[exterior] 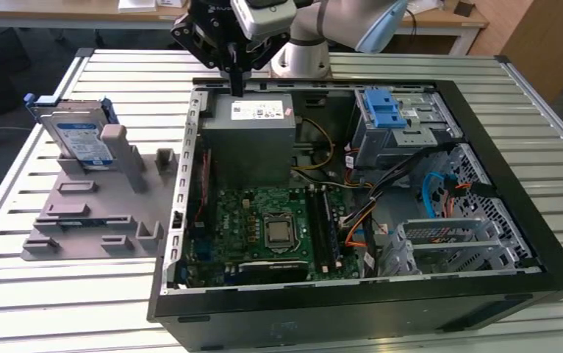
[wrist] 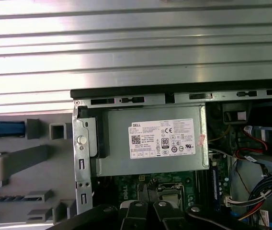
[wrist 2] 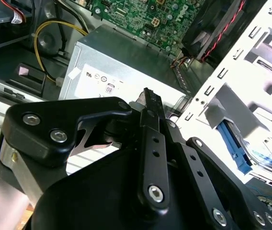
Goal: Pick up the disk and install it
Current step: 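Reach for the disk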
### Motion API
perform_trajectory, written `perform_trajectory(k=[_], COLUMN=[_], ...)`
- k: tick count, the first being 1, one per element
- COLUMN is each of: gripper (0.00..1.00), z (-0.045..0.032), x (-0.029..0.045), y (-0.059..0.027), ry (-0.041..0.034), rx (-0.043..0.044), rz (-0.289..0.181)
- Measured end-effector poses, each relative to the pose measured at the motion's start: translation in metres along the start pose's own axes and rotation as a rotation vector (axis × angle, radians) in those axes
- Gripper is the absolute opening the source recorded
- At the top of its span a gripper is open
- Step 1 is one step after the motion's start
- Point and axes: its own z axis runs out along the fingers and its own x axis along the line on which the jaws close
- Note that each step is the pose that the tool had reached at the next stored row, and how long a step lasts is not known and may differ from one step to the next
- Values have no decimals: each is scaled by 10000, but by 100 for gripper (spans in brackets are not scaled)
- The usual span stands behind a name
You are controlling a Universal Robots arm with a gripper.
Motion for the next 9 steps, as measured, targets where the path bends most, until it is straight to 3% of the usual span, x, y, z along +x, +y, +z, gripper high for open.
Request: perform_trajectory(k=[9], gripper=[11], z=[2], x=[43], y=[-3], ry=[5], rx=[0], rz=[0])
